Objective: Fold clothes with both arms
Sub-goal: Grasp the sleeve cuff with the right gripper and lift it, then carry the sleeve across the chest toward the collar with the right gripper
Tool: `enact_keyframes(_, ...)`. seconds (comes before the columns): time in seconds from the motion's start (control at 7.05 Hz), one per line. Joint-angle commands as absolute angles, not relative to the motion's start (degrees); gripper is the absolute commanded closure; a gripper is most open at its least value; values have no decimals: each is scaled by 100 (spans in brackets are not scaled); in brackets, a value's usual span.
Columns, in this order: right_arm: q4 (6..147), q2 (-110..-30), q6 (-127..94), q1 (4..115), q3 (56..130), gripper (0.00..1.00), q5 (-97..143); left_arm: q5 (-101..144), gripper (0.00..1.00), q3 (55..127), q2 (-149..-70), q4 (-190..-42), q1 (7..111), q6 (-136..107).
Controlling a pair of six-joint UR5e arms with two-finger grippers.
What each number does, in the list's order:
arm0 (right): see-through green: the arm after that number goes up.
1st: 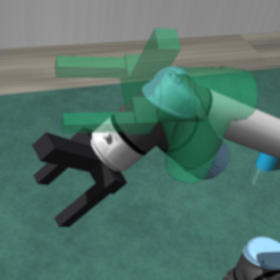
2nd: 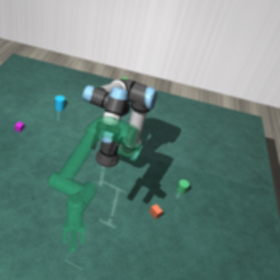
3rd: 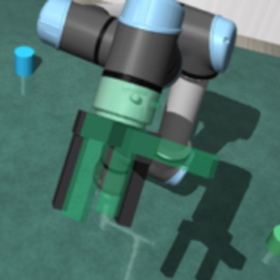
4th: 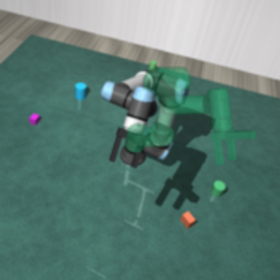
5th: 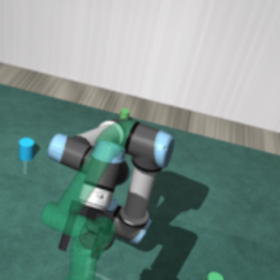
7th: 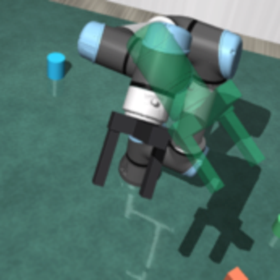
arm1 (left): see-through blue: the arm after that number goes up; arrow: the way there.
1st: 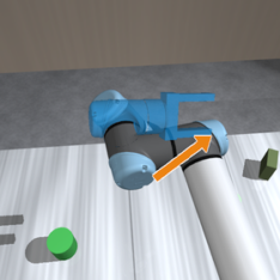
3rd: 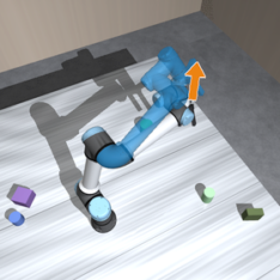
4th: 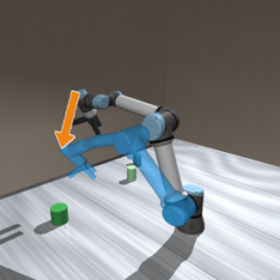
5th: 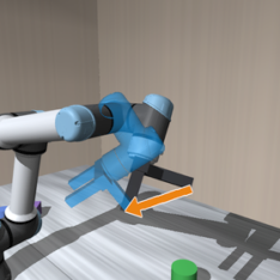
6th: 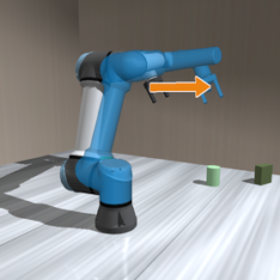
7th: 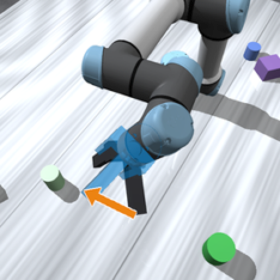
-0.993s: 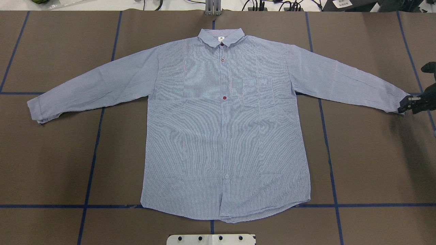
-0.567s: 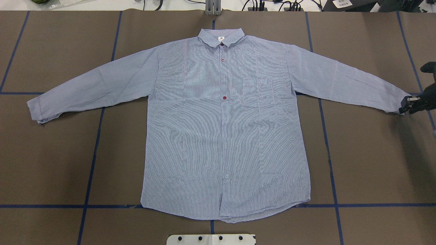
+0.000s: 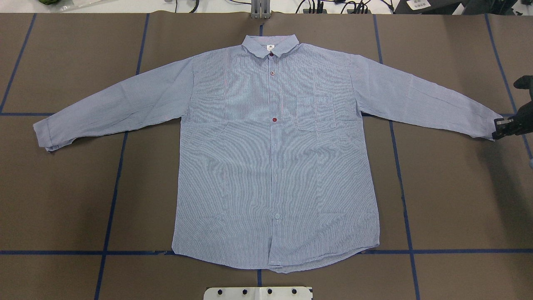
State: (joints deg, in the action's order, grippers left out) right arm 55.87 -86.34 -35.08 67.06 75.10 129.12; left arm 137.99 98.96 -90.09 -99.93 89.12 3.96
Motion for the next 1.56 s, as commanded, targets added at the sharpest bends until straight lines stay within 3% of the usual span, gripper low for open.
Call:
enact_keyframes(0.0, 5581, -8657, -3489, 6750, 7576, 100, 12937, 13799, 0, 9896, -9009, -9993, 8912, 396)
enact_keyframes(0.28, 5581, -8675, -3481, 6995, 7838, 100, 12999, 13799, 0, 9905, -9009, -10002, 8912, 396)
enact_keyframes(0.71, 5581, -8728, -3480, 7058, 9049, 100, 13069, 13799, 0, 9914, -9009, -9993, 8912, 387)
enact_keyframes(0.99, 6061, -7854, -3533, 6996, 9334, 100, 13497, 13799, 0, 9879, -9009, -9993, 8912, 387)
enact_keyframes(1.42, 7316, -5975, -3786, 6296, 9107, 100, 13852, 13799, 0, 9870, -9000, -9993, 8912, 404)
